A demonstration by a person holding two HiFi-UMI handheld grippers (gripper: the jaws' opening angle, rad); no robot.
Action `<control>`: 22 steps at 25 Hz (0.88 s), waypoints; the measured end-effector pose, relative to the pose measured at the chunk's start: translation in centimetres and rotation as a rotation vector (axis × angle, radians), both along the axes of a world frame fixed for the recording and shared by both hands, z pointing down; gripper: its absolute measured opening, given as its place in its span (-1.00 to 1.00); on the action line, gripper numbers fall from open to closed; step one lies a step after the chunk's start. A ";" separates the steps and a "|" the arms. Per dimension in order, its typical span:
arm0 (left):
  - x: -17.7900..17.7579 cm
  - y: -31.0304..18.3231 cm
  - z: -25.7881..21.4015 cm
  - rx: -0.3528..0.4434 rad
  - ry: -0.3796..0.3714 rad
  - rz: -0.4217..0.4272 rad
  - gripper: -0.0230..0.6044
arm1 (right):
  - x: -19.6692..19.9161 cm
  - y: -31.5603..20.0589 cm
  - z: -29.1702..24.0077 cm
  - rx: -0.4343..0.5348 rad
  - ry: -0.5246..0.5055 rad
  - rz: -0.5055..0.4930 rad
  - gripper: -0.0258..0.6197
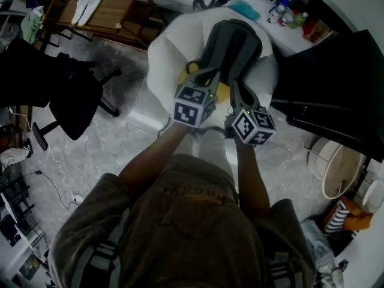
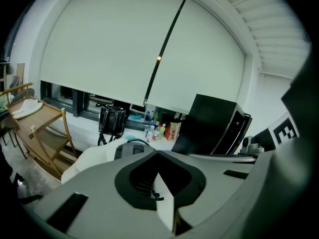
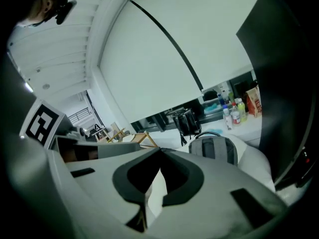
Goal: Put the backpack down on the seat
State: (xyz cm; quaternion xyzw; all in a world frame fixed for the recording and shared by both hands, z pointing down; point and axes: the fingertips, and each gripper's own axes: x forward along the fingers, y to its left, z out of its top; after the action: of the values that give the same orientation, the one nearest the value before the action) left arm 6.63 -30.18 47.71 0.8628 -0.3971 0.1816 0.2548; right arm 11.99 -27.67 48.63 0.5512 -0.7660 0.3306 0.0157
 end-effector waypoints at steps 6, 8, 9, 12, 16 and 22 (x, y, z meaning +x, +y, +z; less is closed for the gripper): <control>0.2 2.5 -3.8 0.008 0.021 0.043 -0.93 | -0.7 2.5 -3.8 0.016 -0.010 -0.064 -0.92; 0.5 3.4 -5.1 0.024 0.036 0.072 -0.93 | -1.0 3.6 -5.1 0.030 -0.014 -0.095 -0.92; 0.8 3.8 -5.8 0.038 0.046 0.090 -0.93 | -1.0 4.1 -5.7 0.037 -0.012 -0.111 -0.92; 1.2 4.7 -8.5 0.091 0.068 0.137 -0.93 | -0.9 5.3 -7.8 0.071 0.000 -0.158 -0.92; 1.4 5.8 -12.4 0.164 0.110 0.187 -0.93 | -0.8 6.3 -11.3 0.157 0.008 -0.221 -0.92; 1.2 8.2 -16.6 0.277 0.163 0.272 -0.93 | -1.7 7.7 -16.8 0.320 0.043 -0.293 -0.92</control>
State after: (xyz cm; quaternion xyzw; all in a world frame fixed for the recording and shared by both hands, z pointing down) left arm 7.85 -21.98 31.14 0.9471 -0.2761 0.0876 0.1380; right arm 10.30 -19.96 31.85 0.4365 -0.8800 0.1872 -0.0078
